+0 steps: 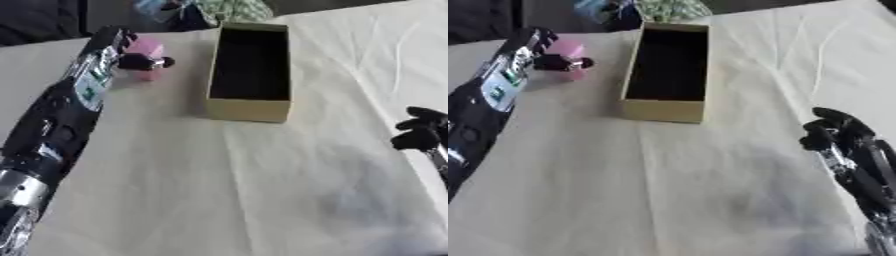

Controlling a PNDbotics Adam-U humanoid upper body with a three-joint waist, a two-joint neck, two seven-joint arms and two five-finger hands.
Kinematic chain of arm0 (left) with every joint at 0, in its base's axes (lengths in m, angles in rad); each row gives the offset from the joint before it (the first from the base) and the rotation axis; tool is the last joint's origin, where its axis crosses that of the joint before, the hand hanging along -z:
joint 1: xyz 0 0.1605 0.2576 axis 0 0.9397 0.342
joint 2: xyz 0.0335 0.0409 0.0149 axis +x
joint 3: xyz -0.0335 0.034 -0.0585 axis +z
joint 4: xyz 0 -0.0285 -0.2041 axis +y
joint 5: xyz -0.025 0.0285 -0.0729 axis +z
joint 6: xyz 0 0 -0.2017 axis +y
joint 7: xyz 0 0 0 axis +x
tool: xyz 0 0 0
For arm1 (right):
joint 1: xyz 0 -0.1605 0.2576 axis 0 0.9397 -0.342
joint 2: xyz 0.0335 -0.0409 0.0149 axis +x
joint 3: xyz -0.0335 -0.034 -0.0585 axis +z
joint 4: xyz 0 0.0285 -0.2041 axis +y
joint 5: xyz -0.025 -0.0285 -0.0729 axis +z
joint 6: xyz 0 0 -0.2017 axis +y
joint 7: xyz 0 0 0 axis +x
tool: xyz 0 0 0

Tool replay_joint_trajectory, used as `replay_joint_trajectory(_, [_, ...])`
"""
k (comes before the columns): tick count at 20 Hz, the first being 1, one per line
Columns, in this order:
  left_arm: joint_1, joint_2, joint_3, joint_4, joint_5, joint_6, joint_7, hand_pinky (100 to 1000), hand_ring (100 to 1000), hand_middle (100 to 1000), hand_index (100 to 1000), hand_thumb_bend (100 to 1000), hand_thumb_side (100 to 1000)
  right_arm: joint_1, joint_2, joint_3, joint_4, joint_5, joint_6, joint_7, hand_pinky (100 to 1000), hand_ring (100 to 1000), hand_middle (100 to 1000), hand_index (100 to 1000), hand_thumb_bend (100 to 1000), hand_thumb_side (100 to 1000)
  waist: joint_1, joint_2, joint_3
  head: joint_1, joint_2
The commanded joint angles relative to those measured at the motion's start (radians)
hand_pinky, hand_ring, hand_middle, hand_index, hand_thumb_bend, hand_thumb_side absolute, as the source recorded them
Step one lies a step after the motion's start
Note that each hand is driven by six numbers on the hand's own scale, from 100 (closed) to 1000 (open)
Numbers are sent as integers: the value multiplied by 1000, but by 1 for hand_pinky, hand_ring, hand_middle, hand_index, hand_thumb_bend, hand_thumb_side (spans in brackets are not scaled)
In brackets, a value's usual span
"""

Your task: Pick up objects on the table and place them in the box.

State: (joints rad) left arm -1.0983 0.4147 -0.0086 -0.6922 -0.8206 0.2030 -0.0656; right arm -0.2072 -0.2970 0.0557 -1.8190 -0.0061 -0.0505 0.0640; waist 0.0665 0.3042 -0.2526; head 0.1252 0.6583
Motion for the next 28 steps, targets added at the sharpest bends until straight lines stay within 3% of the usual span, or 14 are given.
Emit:
replay_joint_trajectory(1, [-12, 10, -1, -6, -9, -4, -6, 712, 570, 541, 726, 804, 536, -9, -14, -3, -18, -3, -2, 3, 636, 611, 637, 832, 457, 669, -3, -14, -2, -1, -7])
replay_joint_trajectory(4, [-11, 10, -2, -7, -15, -8, -11, 699, 543, 506, 688, 716, 476, -9, -13, -4, -18, -3, -3, 3, 636, 611, 637, 832, 458, 668, -3, -14, -2, -2, -6])
replay_joint_trajectory(5, [-12, 11, -1, -9, -17, -9, -11, 691, 529, 487, 665, 634, 434, -8, -13, -4, -18, -3, -3, 3, 636, 611, 637, 832, 457, 668, -3, -15, -2, -2, -5])
replay_joint_trajectory(8, [-14, 15, -2, -20, -17, -12, 0, 684, 518, 471, 645, 564, 393, -7, -13, -5, -18, -4, -3, 3, 636, 611, 637, 832, 457, 668, -4, -18, 0, -3, -3])
replay_joint_trajectory(20, [-47, 35, -53, -159, 39, -69, -31, 685, 512, 464, 637, 540, 395, 3, -19, -6, -14, -7, -3, 3, 637, 611, 638, 833, 455, 669, -8, -50, 18, -11, 7])
replay_joint_trajectory(28, [-61, 19, -93, -235, 63, -97, -77, 688, 516, 467, 641, 548, 408, 1, -20, -1, -14, -9, -4, 8, 637, 611, 638, 833, 456, 669, -8, -55, 11, -3, 5])
